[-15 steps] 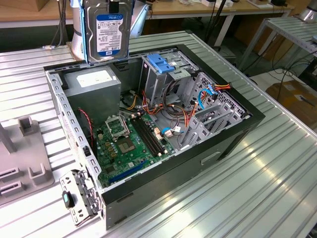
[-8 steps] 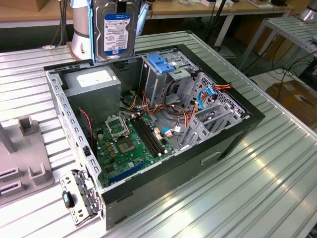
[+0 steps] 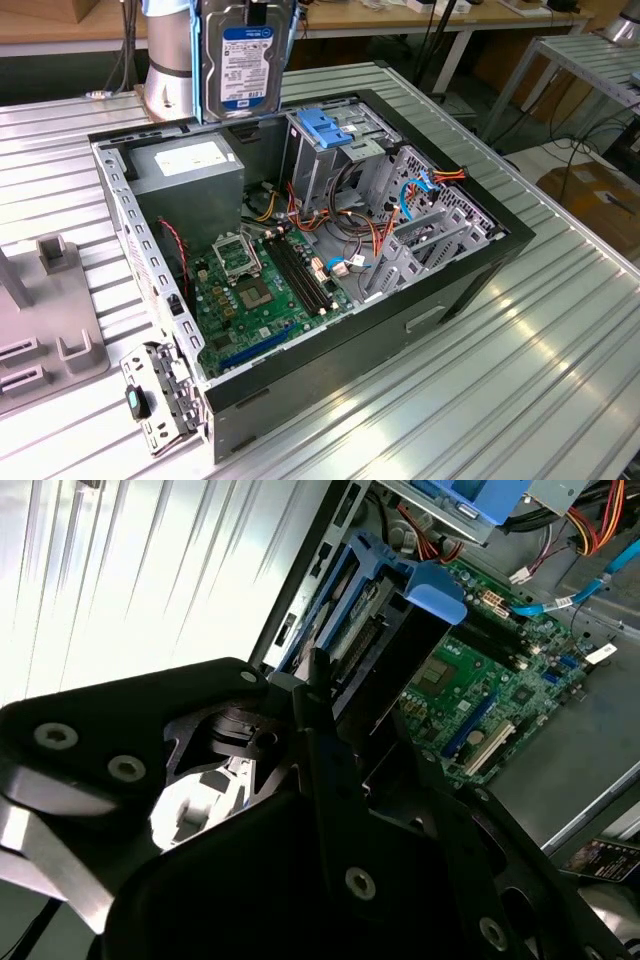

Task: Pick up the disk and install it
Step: 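Pick up the disk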

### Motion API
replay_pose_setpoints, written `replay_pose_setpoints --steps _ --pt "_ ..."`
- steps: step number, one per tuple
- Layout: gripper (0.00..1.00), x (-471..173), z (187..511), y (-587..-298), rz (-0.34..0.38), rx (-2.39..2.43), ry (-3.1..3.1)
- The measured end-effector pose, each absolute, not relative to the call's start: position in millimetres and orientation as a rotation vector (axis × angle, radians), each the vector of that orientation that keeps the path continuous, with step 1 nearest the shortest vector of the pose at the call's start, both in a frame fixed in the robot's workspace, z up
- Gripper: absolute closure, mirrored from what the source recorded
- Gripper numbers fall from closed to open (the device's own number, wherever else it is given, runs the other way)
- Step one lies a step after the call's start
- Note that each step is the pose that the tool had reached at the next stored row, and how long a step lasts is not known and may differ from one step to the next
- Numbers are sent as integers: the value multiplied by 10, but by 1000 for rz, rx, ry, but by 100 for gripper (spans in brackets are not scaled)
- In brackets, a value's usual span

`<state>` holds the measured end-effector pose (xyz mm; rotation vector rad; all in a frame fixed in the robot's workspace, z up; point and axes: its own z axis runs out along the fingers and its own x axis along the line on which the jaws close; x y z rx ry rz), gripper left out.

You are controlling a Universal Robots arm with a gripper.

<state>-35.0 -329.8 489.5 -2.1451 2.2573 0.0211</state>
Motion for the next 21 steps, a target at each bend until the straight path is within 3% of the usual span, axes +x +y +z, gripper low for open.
replay_pose_setpoints --steps 21 --pt "65 -50 4892 -3298 21 -2145 2257"
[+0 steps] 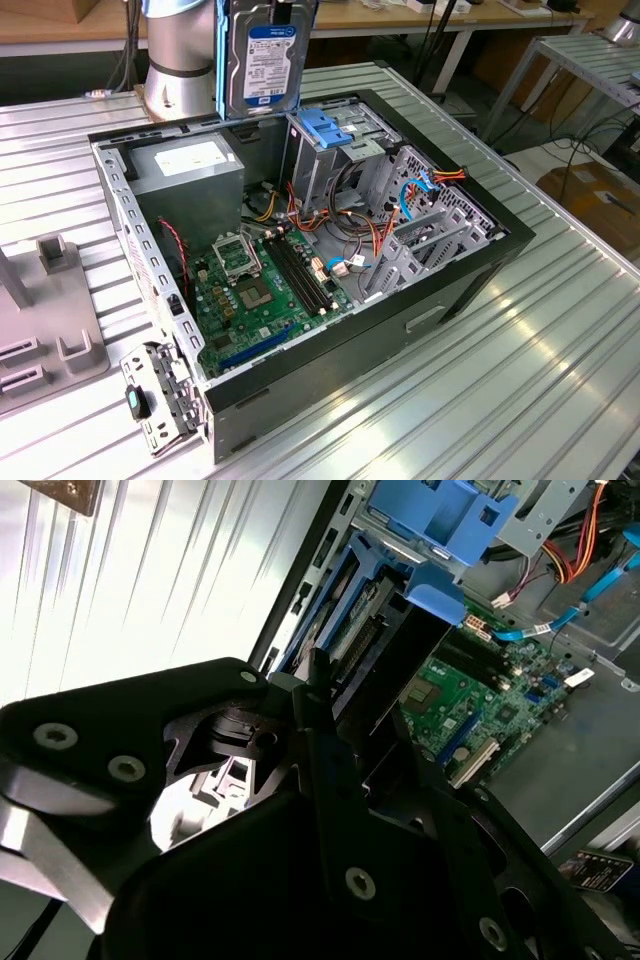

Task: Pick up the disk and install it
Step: 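Pick up the disk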

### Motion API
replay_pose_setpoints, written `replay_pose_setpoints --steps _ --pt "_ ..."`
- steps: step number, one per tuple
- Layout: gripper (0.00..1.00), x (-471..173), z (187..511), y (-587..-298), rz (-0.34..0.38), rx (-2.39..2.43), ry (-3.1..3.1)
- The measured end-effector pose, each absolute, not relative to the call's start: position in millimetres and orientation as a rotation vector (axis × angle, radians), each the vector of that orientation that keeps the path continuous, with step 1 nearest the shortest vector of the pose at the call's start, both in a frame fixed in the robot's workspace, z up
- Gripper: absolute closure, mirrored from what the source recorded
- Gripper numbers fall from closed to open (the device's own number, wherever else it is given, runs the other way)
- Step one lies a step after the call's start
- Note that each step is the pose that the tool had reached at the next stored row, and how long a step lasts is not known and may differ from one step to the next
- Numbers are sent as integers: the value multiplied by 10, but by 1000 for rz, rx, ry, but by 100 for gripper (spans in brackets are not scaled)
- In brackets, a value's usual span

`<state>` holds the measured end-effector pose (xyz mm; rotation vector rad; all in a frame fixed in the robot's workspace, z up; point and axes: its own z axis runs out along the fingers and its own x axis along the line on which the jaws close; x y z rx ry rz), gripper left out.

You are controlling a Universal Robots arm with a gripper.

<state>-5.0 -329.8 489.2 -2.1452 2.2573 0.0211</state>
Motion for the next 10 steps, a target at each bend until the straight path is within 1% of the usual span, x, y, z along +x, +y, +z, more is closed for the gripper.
replay_pose_setpoints --steps 10 --pt "65 222 4891 -3298 21 -2145 2257"
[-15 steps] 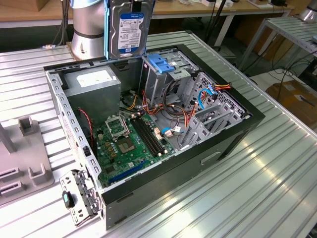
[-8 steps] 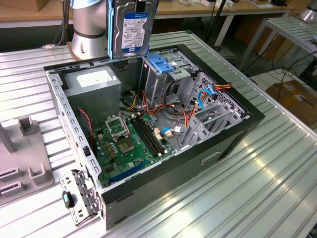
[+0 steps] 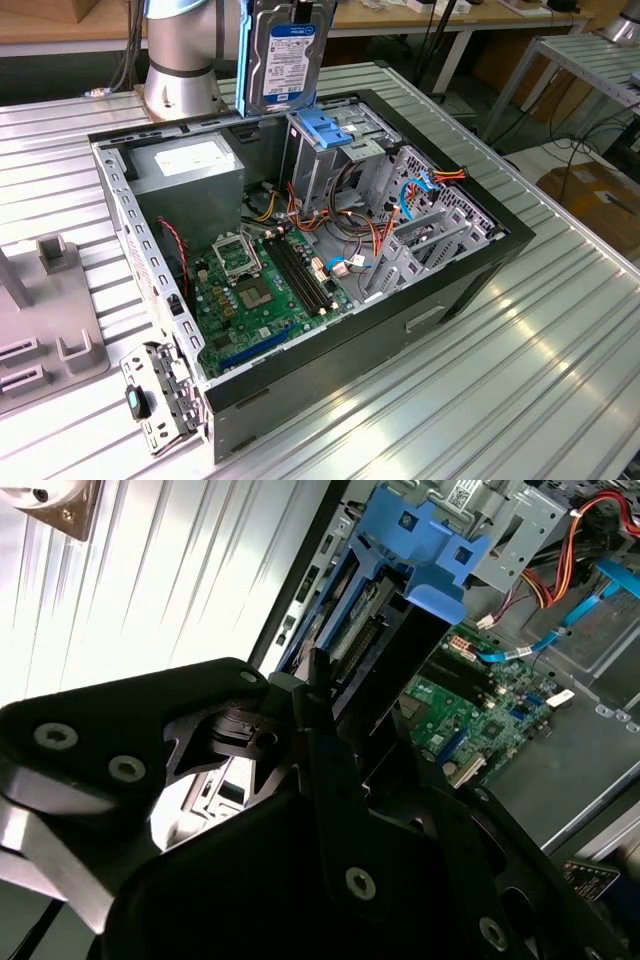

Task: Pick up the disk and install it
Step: 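Pick up the disk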

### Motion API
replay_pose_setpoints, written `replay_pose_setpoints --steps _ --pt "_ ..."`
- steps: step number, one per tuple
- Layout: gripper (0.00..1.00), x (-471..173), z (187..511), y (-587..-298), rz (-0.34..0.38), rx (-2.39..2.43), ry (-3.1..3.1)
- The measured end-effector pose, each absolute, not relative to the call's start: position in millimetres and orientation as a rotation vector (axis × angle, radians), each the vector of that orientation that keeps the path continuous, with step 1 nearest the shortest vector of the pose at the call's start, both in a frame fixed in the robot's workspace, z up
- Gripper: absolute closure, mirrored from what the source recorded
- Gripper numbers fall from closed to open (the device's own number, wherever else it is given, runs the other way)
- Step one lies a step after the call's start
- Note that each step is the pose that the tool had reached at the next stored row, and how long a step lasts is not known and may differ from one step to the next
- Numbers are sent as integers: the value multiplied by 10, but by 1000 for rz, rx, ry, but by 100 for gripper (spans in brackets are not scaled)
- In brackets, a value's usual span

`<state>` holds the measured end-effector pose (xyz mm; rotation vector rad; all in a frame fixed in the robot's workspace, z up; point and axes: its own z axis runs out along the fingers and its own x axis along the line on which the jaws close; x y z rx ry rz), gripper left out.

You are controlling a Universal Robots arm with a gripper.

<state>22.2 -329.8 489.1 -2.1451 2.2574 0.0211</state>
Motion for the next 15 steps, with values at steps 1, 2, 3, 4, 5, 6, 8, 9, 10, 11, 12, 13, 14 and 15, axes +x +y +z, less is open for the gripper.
replay_pose_setpoints --steps 1,2,3,4,5,6,8,9,10,11,12,13,14,15 --pt "65 236 4891 -3298 21 -2145 2257" --pt "65 257 4891 -3298 21 -2145 2257" --pt "65 266 4891 -3298 21 -2145 2257" --pt "65 269 4891 -3298 21 -2145 2257" --pt "65 269 4891 -3298 21 -2145 2257" --pt "65 272 4891 -3298 21 -2145 2257" --pt "65 275 4891 -3298 21 -2145 2257" --pt "65 275 4891 -3298 21 -2145 2257" --pt "65 275 4891 -3298 21 -2145 2257" --pt "65 275 4891 -3298 21 -2145 2257" --pt "65 275 4891 -3298 21 -2145 2257" --pt "65 275 4891 -3298 21 -2145 2257" --pt "65 275 4891 -3298 21 -2145 2257" --pt "65 275 4891 -3298 21 -2145 2257"
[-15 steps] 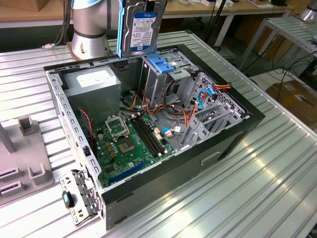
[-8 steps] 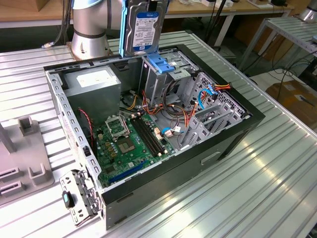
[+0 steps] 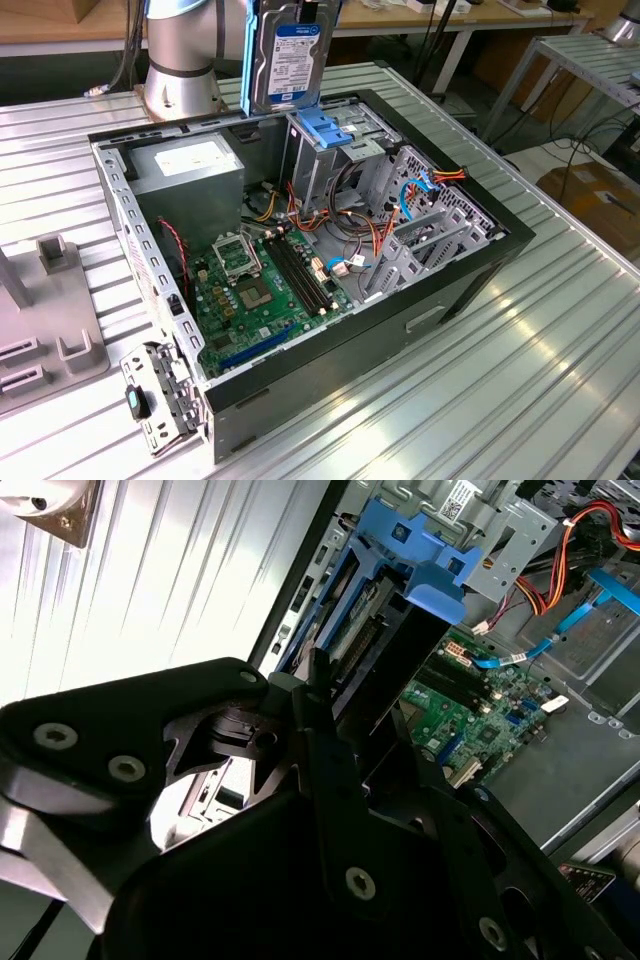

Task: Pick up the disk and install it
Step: 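Pick up the disk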

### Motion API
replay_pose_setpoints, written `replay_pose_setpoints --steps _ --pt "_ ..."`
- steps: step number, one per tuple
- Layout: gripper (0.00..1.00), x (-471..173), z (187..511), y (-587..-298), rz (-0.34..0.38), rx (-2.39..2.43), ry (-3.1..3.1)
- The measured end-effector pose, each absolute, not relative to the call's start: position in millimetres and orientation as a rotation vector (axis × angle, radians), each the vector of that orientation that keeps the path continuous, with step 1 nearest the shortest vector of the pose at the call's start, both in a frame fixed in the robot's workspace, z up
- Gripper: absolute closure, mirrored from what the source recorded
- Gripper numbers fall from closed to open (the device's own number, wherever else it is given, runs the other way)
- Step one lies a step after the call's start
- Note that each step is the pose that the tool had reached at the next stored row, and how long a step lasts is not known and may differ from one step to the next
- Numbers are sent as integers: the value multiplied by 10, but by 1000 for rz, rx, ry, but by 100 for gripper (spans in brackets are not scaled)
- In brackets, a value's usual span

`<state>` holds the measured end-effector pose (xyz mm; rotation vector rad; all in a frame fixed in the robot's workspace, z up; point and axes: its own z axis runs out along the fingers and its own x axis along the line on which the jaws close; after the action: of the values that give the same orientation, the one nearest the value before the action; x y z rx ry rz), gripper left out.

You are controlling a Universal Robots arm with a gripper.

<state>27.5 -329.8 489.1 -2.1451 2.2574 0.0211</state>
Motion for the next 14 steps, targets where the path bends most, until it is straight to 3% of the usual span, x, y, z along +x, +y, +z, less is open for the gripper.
replay_pose_setpoints --steps 14 --pt "65 800 4887 -3298 21 -2145 2257"
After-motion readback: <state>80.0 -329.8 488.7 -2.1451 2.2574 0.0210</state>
